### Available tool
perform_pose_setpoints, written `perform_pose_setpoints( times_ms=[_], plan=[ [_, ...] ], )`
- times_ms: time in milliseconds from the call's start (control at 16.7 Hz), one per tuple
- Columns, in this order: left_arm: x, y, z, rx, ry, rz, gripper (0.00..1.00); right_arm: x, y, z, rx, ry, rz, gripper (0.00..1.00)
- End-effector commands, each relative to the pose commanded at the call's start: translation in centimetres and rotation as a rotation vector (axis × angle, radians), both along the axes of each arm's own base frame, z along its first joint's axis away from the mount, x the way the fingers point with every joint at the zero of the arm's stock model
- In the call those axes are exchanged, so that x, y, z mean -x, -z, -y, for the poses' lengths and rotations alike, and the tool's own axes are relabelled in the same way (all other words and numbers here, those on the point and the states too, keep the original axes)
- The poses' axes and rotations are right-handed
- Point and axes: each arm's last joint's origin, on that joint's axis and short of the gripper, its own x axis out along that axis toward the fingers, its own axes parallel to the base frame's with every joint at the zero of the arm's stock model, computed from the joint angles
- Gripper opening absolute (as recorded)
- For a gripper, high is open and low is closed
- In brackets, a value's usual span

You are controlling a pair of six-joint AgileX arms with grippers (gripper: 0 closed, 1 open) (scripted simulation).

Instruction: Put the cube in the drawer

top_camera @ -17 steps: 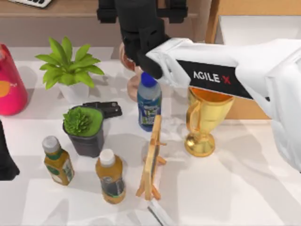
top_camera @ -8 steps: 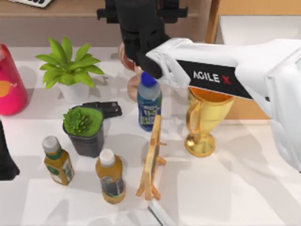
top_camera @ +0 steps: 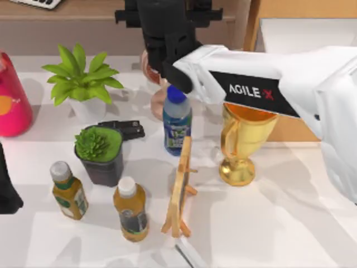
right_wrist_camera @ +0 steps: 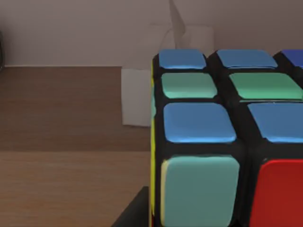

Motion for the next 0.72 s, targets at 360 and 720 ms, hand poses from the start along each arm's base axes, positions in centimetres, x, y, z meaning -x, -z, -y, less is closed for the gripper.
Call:
perform_pose_setpoints(
  times_ms=[360, 720],
  plan=[
    [0.0, 0.0, 0.0, 0.0, 0.0, 0.0, 1.0, 0.0, 0.0, 0.0, 0.0, 0.0, 0.0, 0.0],
    [0.0, 0.0, 0.0, 0.0, 0.0, 0.0, 1.0, 0.94, -0.91, -0.09, 0.001, -0.002, -0.002, 0.0]
  ],
)
